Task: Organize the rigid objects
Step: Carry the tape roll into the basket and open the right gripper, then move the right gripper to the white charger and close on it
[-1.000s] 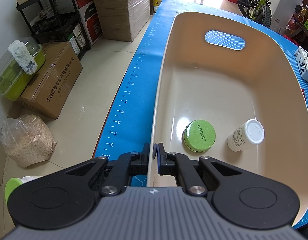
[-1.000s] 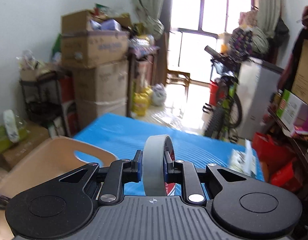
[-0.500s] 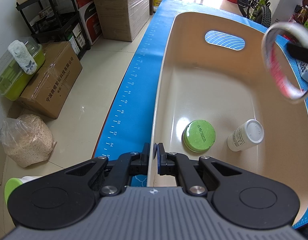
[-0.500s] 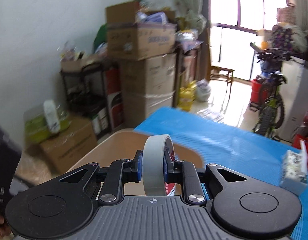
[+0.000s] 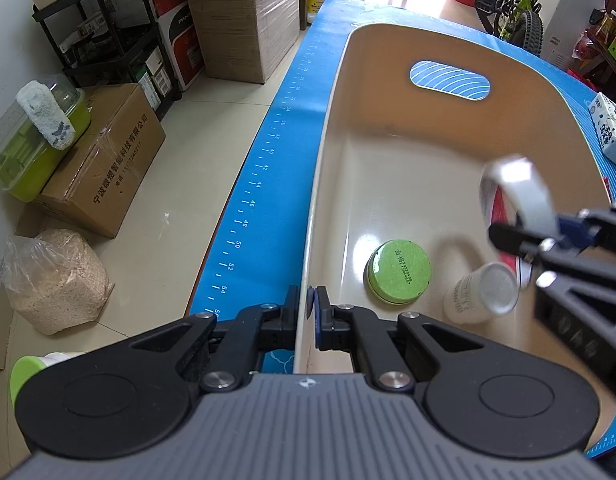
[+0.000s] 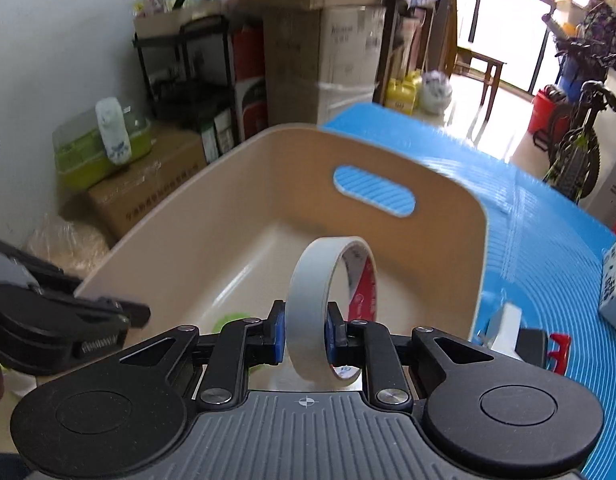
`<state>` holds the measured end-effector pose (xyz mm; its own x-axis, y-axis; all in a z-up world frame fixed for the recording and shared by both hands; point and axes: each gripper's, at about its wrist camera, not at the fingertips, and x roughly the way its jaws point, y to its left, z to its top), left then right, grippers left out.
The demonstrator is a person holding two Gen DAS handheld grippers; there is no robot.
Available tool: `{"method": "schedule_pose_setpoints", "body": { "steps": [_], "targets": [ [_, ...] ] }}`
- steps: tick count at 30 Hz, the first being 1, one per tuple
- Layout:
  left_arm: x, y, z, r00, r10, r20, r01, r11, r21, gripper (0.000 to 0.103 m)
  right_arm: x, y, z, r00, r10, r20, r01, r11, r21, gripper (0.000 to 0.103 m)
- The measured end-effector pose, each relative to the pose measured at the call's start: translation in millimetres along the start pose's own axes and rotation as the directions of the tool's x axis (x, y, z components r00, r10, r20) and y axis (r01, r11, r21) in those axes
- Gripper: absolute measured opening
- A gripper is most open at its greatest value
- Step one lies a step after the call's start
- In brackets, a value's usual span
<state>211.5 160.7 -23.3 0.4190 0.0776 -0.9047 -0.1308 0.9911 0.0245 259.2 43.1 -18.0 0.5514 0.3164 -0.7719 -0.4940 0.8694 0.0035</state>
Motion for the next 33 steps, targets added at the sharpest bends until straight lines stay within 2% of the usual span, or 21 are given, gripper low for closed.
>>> {"method": "schedule_pose_setpoints", "body": {
  "steps": [4, 8, 9, 10, 16, 23, 33],
  "targets": [
    [0.1, -0.6, 0.0, 1.0, 0.0, 0.0, 0.0, 1.0, 0.0, 0.008, 11.2, 3.2, -5.8, 0.998, 0.004, -0.063, -0.005, 1.0, -0.009, 0.03],
    [0.2, -0.7, 0.0, 1.0, -0.001, 0.0, 0.001, 1.0, -0.001, 0.008, 11.7, 3.9, -8.5, 0.998, 0.0, -0.069, -0.002, 1.0, -0.029, 0.031],
    [0.2, -0.8, 0.1, 1.0, 0.0, 0.0, 0.0, 1.0, -0.001, 0.008, 9.2, 3.5, -8.2, 0.998, 0.004, -0.058, -0.006, 0.999, -0.035, 0.041],
    [0.3, -0.6, 0.1, 1.0, 0.0, 0.0, 0.0, 1.0, 0.0, 0.008, 5.7, 2.2, -7.8, 0.999, 0.01, -0.043, -0.012, 0.999, -0.042, 0.046],
    [0.2, -0.6, 0.0, 1.0, 0.0, 0.0, 0.0, 1.0, -0.002, 0.008, -25.0, -10.5, -0.6, 0.998, 0.036, 0.054, -0.034, 0.999, -0.028, 0.062],
    [0.2, -0.5, 0.2, 1.0, 0.0, 0.0, 0.0, 1.0, -0.002, 0.008, -62.6, -38.4, 4.7, 0.989, -0.001, 0.148, -0.001, 1.0, 0.013, 0.068],
    [0.2, -0.5, 0.2, 1.0, 0.001, -0.001, -0.001, 1.0, -0.001, 0.008, -90.5, -95.7, 0.3, 0.971, -0.138, 0.196, 0.106, 0.98, 0.166, 0.072]
  ]
}}
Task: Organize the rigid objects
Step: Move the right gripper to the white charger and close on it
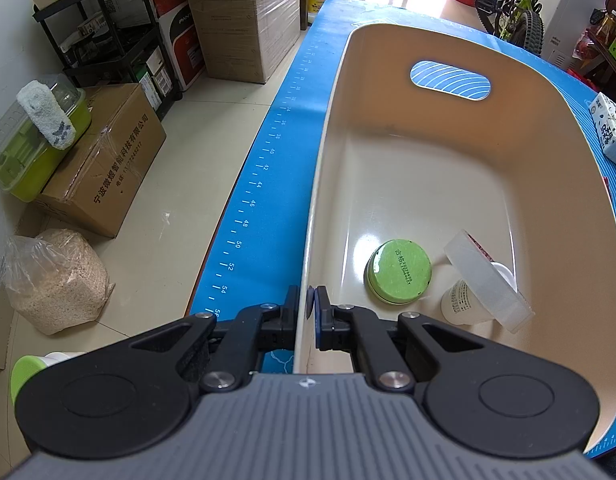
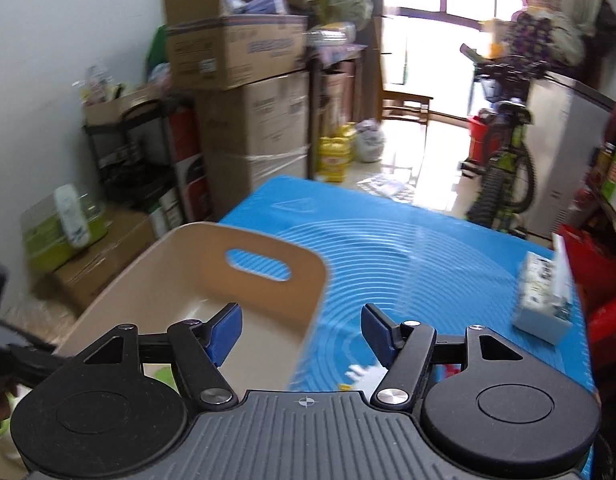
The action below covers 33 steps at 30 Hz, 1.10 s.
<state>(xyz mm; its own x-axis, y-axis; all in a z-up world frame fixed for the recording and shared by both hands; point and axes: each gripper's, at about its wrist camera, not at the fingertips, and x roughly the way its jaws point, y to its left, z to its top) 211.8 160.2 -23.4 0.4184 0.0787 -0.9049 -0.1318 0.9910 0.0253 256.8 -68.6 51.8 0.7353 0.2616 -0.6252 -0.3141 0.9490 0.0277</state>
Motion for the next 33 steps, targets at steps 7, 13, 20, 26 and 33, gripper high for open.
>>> {"method": "schedule_pose_setpoints", "body": {
  "steps": [7, 13, 20, 26, 33],
  "targets": [
    [-0.6, 1.0, 0.2, 1.0, 0.002, 0.0, -0.002, 1.0, 0.0, 0.009, 11.8, -42.0, -10.3, 0.992, -0.129, 0.013, 0.127, 0.987, 0.1, 0.072],
    [-0.6, 0.9, 0.2, 1.0, 0.004, 0.0, -0.004, 1.0, 0.001, 0.009, 42.1, -78.6, -40.1, 0.979, -0.192, -0.066, 0.201, 0.958, 0.202, 0.072],
    [-0.6, 1.3, 0.2, 1.0, 0.005, -0.001, -0.005, 1.0, 0.002, 0.009, 77.2, -82.7, -64.0, 0.972, -0.198, -0.13, 0.223, 0.948, 0.228, 0.072],
    [-1.2, 0.8, 0.0, 1.0, 0.009, 0.0, -0.009, 1.0, 0.005, 0.009, 95.7, -67.6, -72.0, 0.975, -0.158, -0.157, 0.194, 0.949, 0.25, 0.072],
    [-1.3, 1.2, 0.7, 1.0, 0.009, 0.0, -0.009, 1.0, 0.007, 0.009, 114.5, -44.8, -79.0, 0.968, -0.173, -0.18, 0.21, 0.953, 0.219, 0.071]
  ]
}}
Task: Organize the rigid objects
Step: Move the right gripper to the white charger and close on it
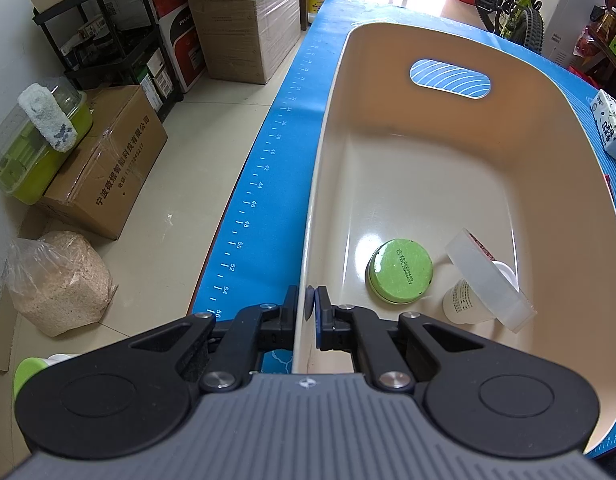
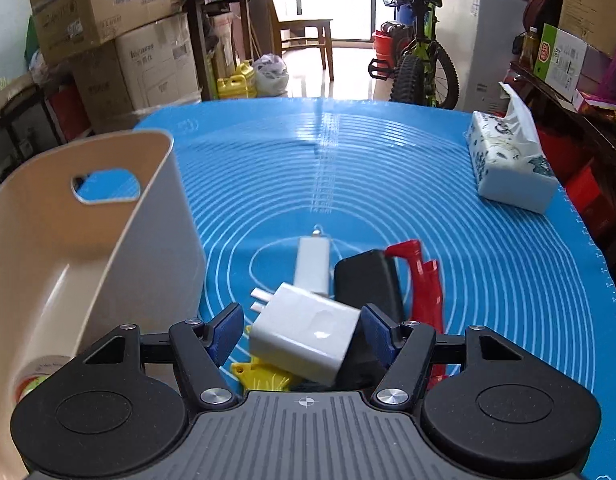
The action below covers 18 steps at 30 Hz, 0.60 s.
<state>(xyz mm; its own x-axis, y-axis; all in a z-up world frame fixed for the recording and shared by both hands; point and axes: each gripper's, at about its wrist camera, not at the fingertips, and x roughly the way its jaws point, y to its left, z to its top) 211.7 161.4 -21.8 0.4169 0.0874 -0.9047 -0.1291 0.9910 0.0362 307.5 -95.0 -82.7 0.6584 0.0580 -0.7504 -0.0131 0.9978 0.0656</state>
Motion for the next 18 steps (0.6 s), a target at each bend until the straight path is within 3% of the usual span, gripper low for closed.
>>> {"method": "schedule_pose_setpoints", "body": {
  "steps": [8, 18],
  "targets": [
    [0.0, 0.0, 0.0, 1.0, 0.0, 0.0, 0.0, 1.0, 0.0, 0.009, 10.9, -3.0, -6.6, 1.0, -0.006, -0.019, 0.007, 0.998, 0.058, 0.062],
    [0.7, -0.7, 0.6, 1.0, 0.002, 0.0, -0.002, 1.0, -0.001, 0.009, -0.4, -10.1, -9.1, 1.0, 0.012, 0.014, -0.013, 0.995, 0.103, 0.058]
  ]
}}
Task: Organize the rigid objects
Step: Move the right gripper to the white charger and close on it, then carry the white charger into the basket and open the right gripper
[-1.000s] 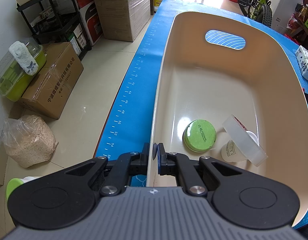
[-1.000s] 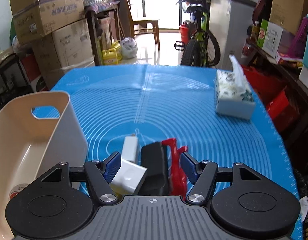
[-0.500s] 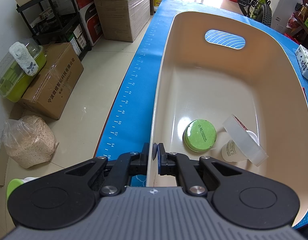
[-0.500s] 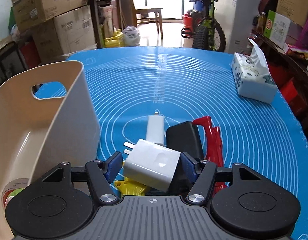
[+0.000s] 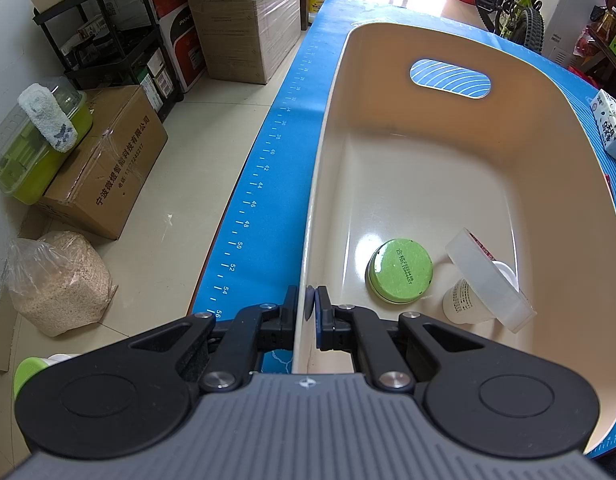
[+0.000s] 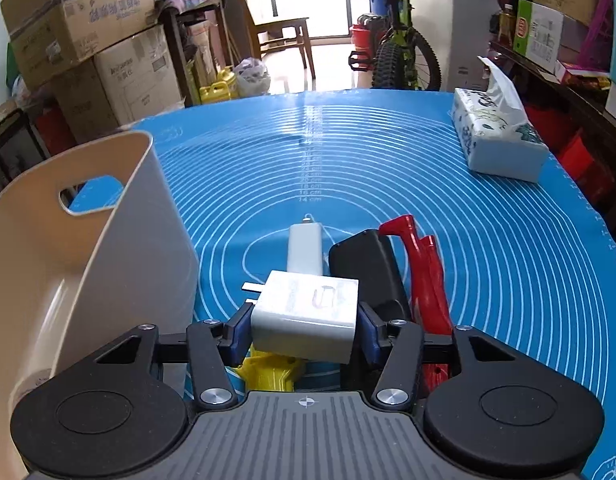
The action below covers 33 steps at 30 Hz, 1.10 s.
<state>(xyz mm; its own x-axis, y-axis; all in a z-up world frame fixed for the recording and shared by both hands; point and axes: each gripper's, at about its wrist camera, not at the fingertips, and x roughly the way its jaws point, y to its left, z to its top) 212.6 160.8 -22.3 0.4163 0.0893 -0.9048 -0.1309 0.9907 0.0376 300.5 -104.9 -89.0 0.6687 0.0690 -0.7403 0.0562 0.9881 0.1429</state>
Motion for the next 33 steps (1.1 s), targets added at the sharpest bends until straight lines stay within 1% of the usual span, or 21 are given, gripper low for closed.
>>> {"method": "schedule_pose_setpoints", "body": {
  "steps": [5, 9, 13, 17, 22, 25, 28, 30, 33],
  "targets": [
    [-0.3, -0.8, -0.1, 1.0, 0.002, 0.0, -0.002, 1.0, 0.001, 0.009, -14.8, -1.5, 0.2, 0.999, 0.008, 0.043, -0.008, 1.0, -0.004, 0.058],
    [-0.3, -1.1, 0.0, 1.0, 0.002, 0.0, -0.002, 1.0, 0.001, 0.009, -30.7, -3.1, 2.9, 0.997, 0.03, 0.071, -0.031, 0.999, 0.015, 0.058],
    [-0.2, -1.1, -0.1, 1.0, 0.001, 0.0, -0.001, 1.0, 0.0, 0.009, -50.5, 0.0, 10.3, 0.991, 0.055, 0.118, -0.057, 0.998, 0.014, 0.058],
    [-0.2, -0.8, -0.1, 1.0, 0.002, 0.0, -0.002, 1.0, 0.0, 0.009, -73.8, 13.4, 22.1, 0.982, 0.096, 0.163, -0.091, 0.995, -0.039, 0.058],
    [-0.2, -0.4, -0.1, 1.0, 0.001, 0.0, -0.001, 1.0, 0.0, 0.009, -105.0, 41.7, 28.0, 0.957, 0.178, 0.231, -0.148, 0.979, -0.14, 0.058],
    [-0.2, -0.7, -0.2, 1.0, 0.002, 0.0, -0.002, 1.0, 0.0, 0.009, -117.3, 61.1, 29.2, 0.943, 0.23, 0.24, -0.185, 0.963, -0.194, 0.058],
    [-0.2, -0.9, -0.2, 1.0, 0.001, 0.0, -0.001, 1.0, -0.001, 0.009, -128.3, 79.8, 26.7, 0.93, 0.266, 0.253, -0.203, 0.947, -0.249, 0.058],
    [0.0, -0.9, -0.2, 1.0, 0.0, 0.0, 0.0, 1.0, -0.002, 0.009, -130.9, 90.8, 25.5, 0.928, 0.286, 0.238, -0.219, 0.937, -0.272, 0.058],
    [0.3, -0.9, 0.0, 1.0, -0.001, 0.0, 0.001, 1.0, -0.003, 0.009, -125.7, 108.9, 20.1, 0.933, 0.304, 0.19, -0.238, 0.921, -0.308, 0.058]
  ]
}}
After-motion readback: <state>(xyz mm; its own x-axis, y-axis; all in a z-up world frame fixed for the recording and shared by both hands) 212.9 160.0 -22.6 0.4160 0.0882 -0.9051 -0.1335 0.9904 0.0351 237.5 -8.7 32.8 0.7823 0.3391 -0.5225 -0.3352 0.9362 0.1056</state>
